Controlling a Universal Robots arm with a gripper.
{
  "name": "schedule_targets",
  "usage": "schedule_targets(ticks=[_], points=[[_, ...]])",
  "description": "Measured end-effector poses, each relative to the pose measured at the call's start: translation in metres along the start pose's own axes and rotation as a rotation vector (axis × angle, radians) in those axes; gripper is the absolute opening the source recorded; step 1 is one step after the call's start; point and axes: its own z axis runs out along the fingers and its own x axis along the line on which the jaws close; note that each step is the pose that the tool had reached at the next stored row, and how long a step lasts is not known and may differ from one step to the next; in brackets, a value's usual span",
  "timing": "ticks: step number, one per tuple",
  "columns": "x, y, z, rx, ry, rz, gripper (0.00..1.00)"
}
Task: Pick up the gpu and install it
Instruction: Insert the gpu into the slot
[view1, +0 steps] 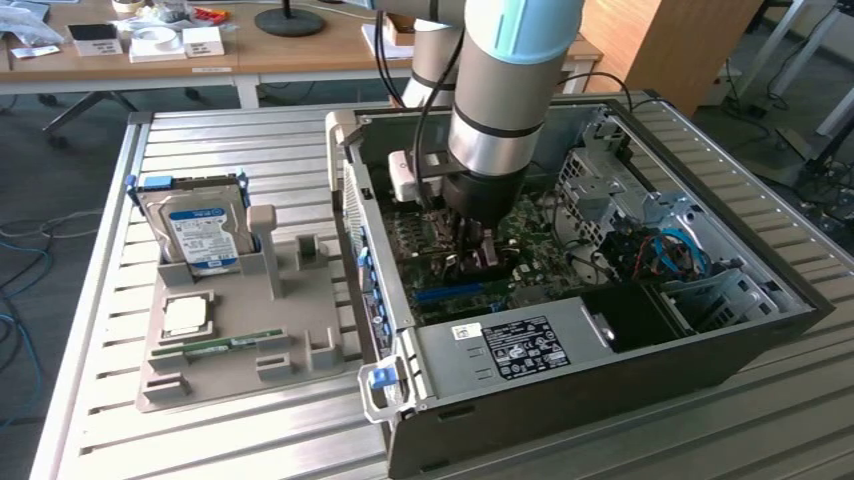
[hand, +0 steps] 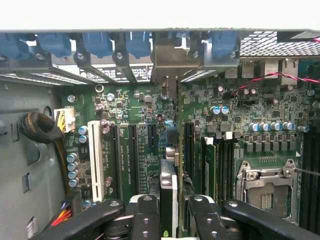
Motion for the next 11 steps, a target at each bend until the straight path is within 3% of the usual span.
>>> schedule_targets(ticks=[11], points=[[0.0004, 0.0008, 0.0046, -0.0001, 0.0003, 0.000, 0.27]])
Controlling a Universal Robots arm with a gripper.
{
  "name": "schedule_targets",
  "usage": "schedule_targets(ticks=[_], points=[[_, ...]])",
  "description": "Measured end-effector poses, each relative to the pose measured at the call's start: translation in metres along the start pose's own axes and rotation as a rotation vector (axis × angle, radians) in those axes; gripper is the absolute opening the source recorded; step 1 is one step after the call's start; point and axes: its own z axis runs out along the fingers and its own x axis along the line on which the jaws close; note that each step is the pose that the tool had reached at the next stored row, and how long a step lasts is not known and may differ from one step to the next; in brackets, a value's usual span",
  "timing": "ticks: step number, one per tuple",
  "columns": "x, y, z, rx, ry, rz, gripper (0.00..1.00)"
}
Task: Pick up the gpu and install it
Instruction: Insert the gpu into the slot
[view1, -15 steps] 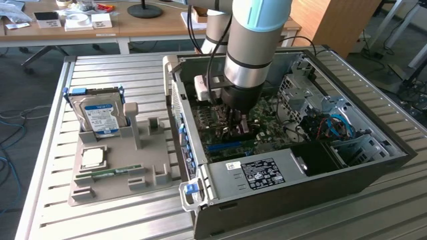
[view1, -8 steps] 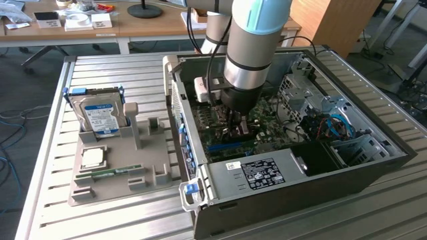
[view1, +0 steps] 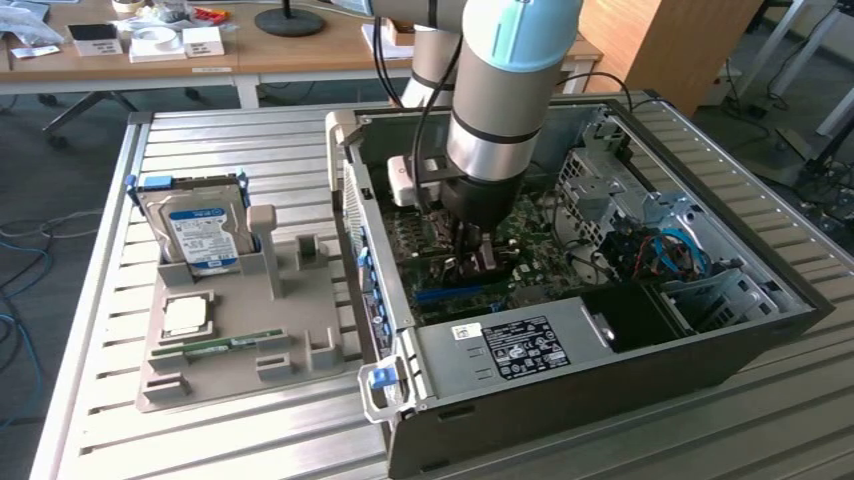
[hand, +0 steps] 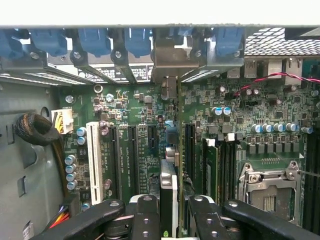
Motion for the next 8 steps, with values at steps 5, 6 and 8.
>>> schedule_targets(ticks=[5, 6, 8], points=[[0.0002, 0.0002, 0.0038, 0.0001, -0.0002, 0.000, 0.27], [0.0002, 0.0002, 0.0037, 0.0000, 0.0000, 0.000, 0.27], [0.0002, 0.0002, 0.0038, 0.0000, 0.0000, 0.000, 0.27]])
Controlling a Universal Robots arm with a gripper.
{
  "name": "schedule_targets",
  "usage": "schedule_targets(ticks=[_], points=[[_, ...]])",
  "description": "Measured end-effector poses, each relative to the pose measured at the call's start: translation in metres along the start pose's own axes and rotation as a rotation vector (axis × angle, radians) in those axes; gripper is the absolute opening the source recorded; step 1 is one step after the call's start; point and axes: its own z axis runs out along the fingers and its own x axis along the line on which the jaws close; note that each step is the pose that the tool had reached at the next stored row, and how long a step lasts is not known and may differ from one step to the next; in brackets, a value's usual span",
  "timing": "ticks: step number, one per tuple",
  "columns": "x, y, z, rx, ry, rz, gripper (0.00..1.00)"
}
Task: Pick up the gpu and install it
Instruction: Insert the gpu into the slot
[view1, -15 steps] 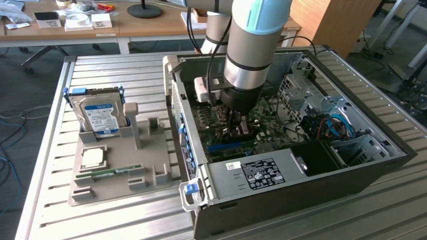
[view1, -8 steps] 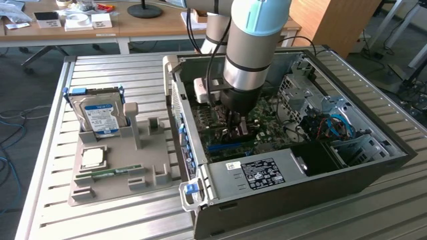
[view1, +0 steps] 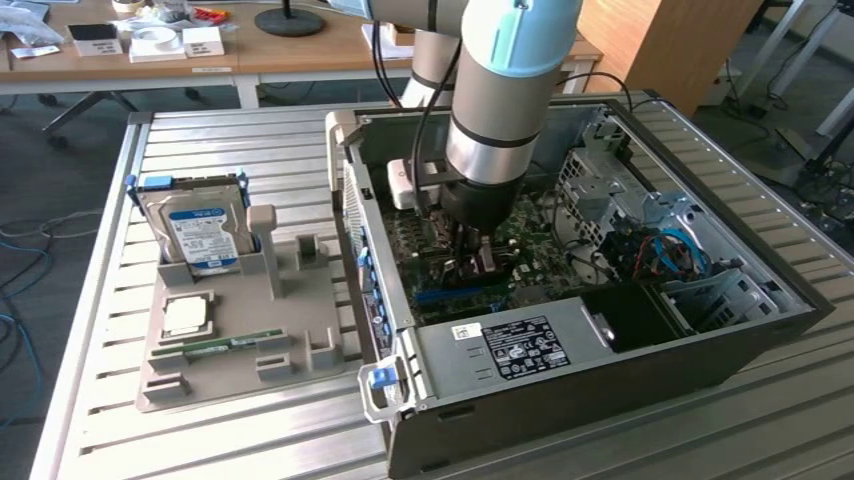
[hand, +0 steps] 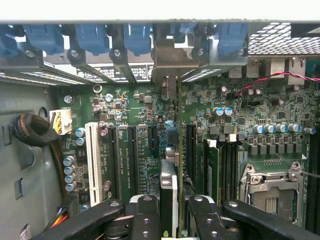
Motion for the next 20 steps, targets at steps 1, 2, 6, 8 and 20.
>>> schedule_targets(ticks=[1, 2, 6, 8, 20], points=[[0.0000, 0.0000, 0.0000, 0.0000, 0.0001, 0.000, 0.27], [0.0000, 0.0000, 0.0002, 0.0000, 0.0000, 0.000, 0.27], [0.0000, 0.0001, 0.0007, 0.0000, 0.0000, 0.000, 0.27], [0.0001, 0.0003, 0.0011, 0.0001, -0.0001, 0.000, 0.27], [0.0003, 0.0007, 0.0034, -0.0001, 0.0001, 0.000, 0.27]])
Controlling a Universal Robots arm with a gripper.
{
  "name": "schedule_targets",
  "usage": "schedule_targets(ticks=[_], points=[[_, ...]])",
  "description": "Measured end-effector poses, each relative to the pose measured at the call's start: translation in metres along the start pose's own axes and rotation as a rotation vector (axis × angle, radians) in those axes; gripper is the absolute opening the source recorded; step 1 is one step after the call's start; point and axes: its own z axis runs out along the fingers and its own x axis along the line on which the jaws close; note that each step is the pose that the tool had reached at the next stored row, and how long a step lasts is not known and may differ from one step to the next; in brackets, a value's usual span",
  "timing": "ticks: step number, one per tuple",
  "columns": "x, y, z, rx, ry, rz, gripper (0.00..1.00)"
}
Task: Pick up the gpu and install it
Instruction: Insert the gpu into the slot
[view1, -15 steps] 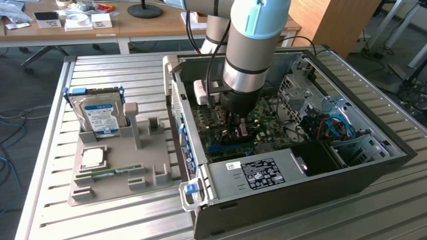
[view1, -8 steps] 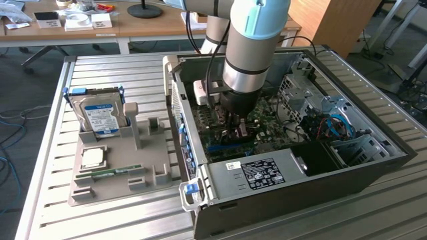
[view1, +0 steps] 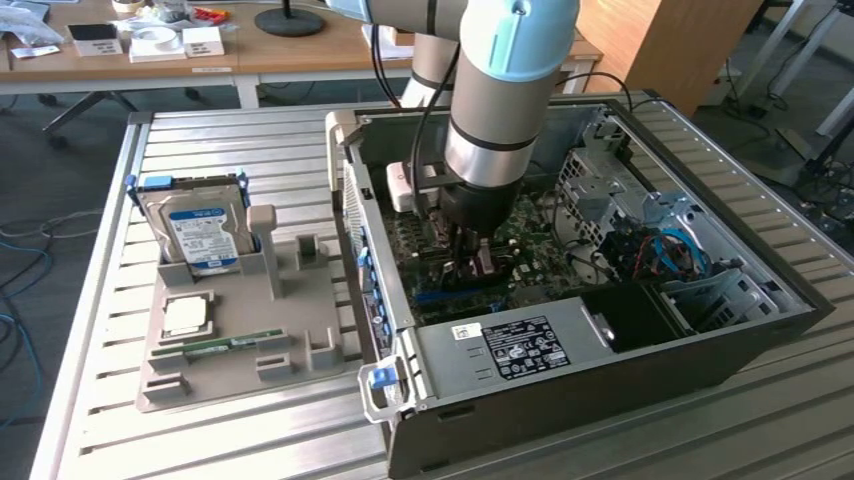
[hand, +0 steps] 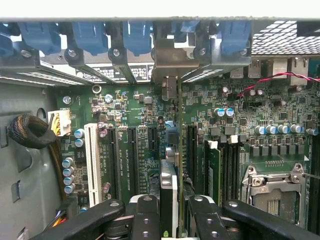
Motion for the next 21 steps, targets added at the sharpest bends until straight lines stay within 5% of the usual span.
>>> schedule_targets(ticks=[21], points=[[0.0000, 0.0000, 0.0008, -0.0002, -0.0034, -0.007, 0.27]])
